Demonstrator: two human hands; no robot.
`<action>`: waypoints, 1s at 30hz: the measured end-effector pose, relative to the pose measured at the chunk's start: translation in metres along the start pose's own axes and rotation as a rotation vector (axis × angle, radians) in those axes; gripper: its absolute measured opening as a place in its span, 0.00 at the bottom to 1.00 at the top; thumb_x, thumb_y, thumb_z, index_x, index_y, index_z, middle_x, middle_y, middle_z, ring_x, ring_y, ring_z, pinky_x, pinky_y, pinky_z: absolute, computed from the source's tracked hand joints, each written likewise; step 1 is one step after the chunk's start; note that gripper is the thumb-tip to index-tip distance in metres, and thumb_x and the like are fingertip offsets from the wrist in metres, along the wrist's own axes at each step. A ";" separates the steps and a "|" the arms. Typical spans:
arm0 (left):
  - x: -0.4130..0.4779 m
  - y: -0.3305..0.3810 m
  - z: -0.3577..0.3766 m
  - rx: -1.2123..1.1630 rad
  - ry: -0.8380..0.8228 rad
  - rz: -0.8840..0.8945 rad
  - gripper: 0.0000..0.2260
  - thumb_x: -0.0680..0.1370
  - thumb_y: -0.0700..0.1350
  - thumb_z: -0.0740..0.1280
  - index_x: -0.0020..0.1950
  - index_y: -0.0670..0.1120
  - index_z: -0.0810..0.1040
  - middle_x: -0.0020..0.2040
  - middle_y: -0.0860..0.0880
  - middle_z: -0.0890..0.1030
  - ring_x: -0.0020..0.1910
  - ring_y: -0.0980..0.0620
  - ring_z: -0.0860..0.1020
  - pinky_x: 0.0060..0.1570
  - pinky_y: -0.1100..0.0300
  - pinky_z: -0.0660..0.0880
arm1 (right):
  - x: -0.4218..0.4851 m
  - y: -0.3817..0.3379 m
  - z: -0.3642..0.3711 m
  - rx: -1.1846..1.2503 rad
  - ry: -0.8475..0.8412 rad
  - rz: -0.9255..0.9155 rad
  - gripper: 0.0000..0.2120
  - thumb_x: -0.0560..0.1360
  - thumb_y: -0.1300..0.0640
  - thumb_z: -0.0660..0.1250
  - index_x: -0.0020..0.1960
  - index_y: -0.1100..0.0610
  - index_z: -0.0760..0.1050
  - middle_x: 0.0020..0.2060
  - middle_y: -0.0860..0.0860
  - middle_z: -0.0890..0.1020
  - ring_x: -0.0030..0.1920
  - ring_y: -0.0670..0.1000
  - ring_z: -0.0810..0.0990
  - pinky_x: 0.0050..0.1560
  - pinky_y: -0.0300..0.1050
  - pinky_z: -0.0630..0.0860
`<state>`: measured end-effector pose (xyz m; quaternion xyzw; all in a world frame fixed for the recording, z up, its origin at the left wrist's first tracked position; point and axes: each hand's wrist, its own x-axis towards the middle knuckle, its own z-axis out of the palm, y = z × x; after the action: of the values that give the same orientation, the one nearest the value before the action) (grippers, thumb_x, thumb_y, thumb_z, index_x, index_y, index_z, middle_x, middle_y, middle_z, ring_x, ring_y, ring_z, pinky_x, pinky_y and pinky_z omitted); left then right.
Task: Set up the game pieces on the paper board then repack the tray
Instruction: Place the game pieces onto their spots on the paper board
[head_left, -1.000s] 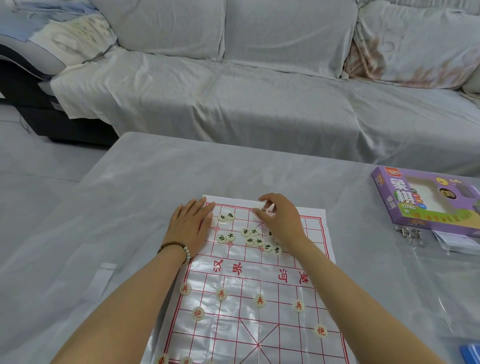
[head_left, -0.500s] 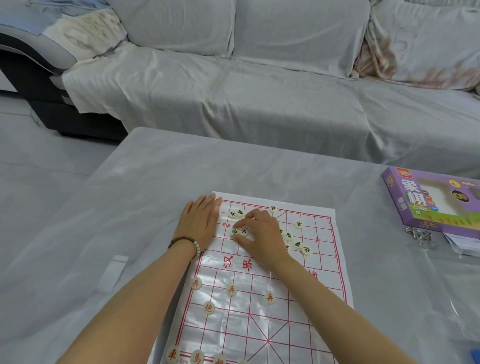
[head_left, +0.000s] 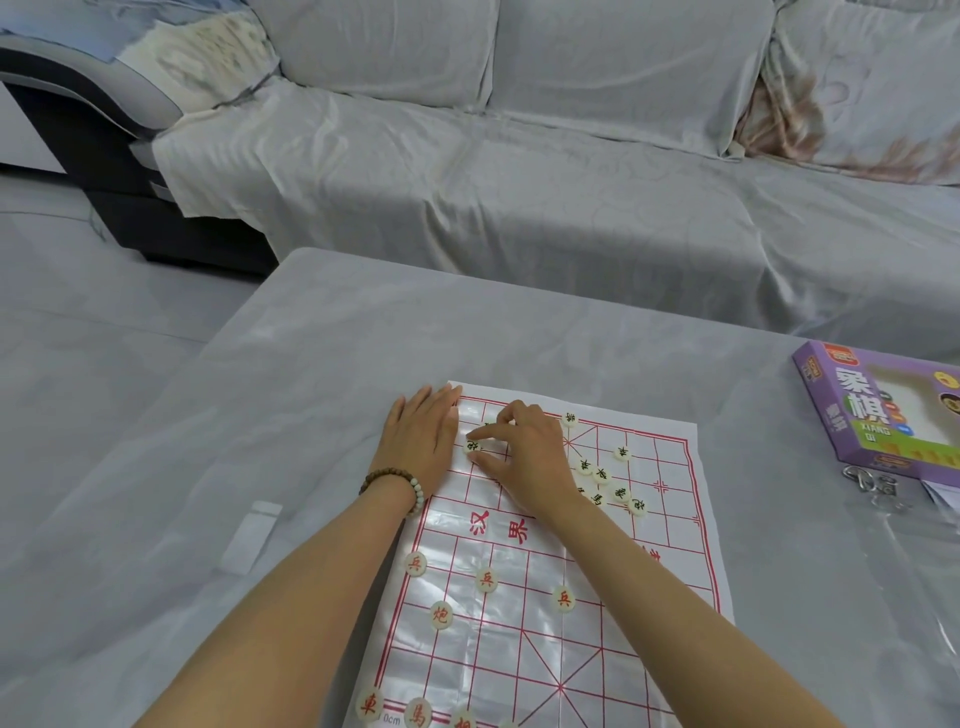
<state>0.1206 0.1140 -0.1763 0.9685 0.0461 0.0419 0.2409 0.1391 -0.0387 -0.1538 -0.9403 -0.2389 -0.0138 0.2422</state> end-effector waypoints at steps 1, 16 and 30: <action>0.000 0.000 0.000 0.002 -0.002 0.000 0.20 0.82 0.50 0.44 0.74 0.52 0.57 0.74 0.54 0.60 0.75 0.55 0.53 0.73 0.58 0.43 | 0.000 0.001 0.000 0.003 0.002 0.002 0.11 0.73 0.47 0.68 0.55 0.46 0.80 0.49 0.49 0.74 0.52 0.50 0.70 0.55 0.43 0.59; 0.000 0.000 0.000 0.031 -0.004 0.016 0.21 0.82 0.51 0.44 0.74 0.52 0.59 0.75 0.54 0.59 0.75 0.55 0.52 0.73 0.58 0.42 | 0.009 0.010 -0.011 0.021 0.082 0.093 0.13 0.72 0.47 0.70 0.55 0.48 0.79 0.50 0.48 0.74 0.54 0.49 0.70 0.54 0.42 0.61; -0.009 0.003 -0.009 -0.083 -0.007 -0.011 0.24 0.81 0.53 0.41 0.71 0.51 0.65 0.74 0.52 0.62 0.74 0.54 0.54 0.72 0.59 0.44 | -0.004 -0.006 -0.019 -0.027 0.021 -0.007 0.10 0.73 0.48 0.68 0.53 0.49 0.78 0.48 0.46 0.77 0.52 0.48 0.72 0.52 0.39 0.58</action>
<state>0.1114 0.1144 -0.1675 0.9576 0.0490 0.0393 0.2813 0.1346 -0.0447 -0.1349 -0.9424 -0.2395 -0.0279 0.2319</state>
